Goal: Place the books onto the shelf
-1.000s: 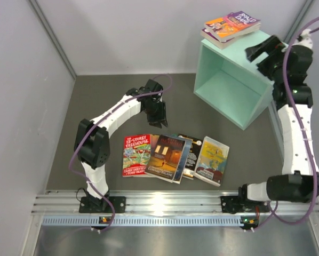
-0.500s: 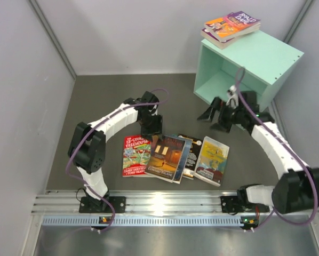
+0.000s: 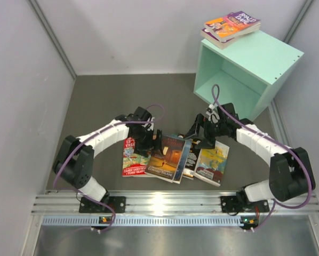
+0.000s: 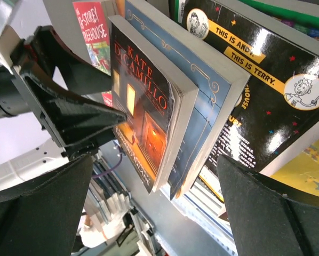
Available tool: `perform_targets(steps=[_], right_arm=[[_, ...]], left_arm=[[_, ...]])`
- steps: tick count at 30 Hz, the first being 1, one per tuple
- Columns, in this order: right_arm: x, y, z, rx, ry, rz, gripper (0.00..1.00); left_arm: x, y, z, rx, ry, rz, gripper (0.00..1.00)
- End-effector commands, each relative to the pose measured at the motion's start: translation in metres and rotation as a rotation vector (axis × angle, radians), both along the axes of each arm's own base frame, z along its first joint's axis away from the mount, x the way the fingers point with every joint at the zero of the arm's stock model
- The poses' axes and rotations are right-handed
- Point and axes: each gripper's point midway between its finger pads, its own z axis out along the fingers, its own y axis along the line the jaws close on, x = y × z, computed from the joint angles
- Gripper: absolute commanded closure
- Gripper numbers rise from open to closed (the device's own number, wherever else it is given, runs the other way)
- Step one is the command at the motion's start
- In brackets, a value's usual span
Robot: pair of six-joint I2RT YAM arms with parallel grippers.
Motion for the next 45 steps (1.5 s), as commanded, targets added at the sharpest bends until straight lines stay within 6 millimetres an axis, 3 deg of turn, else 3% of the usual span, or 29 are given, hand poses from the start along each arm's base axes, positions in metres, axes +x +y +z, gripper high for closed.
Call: perform_targets(steps=[1, 4, 6, 7, 8, 12, 17, 20, 21, 25, 29, 33, 39, 44, 45], right_arm=[[0.010, 0.010, 0.014, 0.040, -0.073, 0.014, 0.00], [0.005, 0.007, 0.006, 0.017, -0.059, 0.030, 0.00], [0.002, 0.003, 0.000, -0.003, -0.056, 0.036, 0.00], [-0.001, 0.002, -0.003, -0.010, -0.047, 0.037, 0.00], [-0.002, 0.001, -0.003, -0.011, -0.050, 0.035, 0.00], [-0.011, -0.004, -0.009, -0.033, -0.050, 0.033, 0.00], [-0.022, -0.013, -0.011, -0.062, -0.059, 0.032, 0.00], [-0.024, -0.017, -0.005, -0.078, -0.073, 0.037, 0.00], [-0.025, -0.019, -0.003, -0.083, -0.074, 0.041, 0.00], [-0.010, -0.013, 0.035, -0.035, -0.167, 0.040, 0.00], [0.006, 0.001, 0.081, 0.052, -0.271, 0.055, 0.00], [0.026, 0.012, 0.126, 0.138, -0.377, 0.049, 0.00], [0.050, 0.016, 0.159, 0.195, -0.462, 0.002, 0.00], [0.063, -0.002, 0.178, 0.188, -0.510, -0.065, 0.00], [0.062, -0.006, 0.177, 0.180, -0.501, -0.073, 0.00]], left_arm=[[0.000, -0.021, -0.006, -0.099, -0.060, -0.056, 0.13], [-0.007, -0.024, -0.020, -0.092, -0.049, -0.056, 0.16], [-0.008, -0.020, -0.031, -0.073, -0.046, -0.038, 0.28], [-0.009, -0.020, -0.035, -0.069, -0.041, -0.037, 0.37], [-0.009, -0.018, -0.039, -0.056, -0.039, -0.032, 0.61], [0.000, -0.002, -0.049, 0.047, -0.079, 0.008, 1.00], [0.012, 0.008, -0.037, 0.127, -0.120, 0.024, 1.00], [0.027, 0.008, -0.010, 0.142, -0.171, 0.028, 1.00], [0.035, 0.004, 0.008, 0.127, -0.198, 0.026, 1.00], [0.067, -0.014, 0.068, 0.024, -0.299, 0.044, 1.00], [0.086, -0.050, 0.127, -0.171, -0.340, 0.011, 1.00], [0.092, -0.074, 0.157, -0.294, -0.334, -0.018, 1.00], [0.095, -0.097, 0.211, -0.546, -0.337, -0.022, 1.00], [0.101, -0.088, 0.240, -0.673, -0.332, 0.034, 1.00], [0.107, -0.082, 0.255, -0.717, -0.377, 0.045, 1.00]])
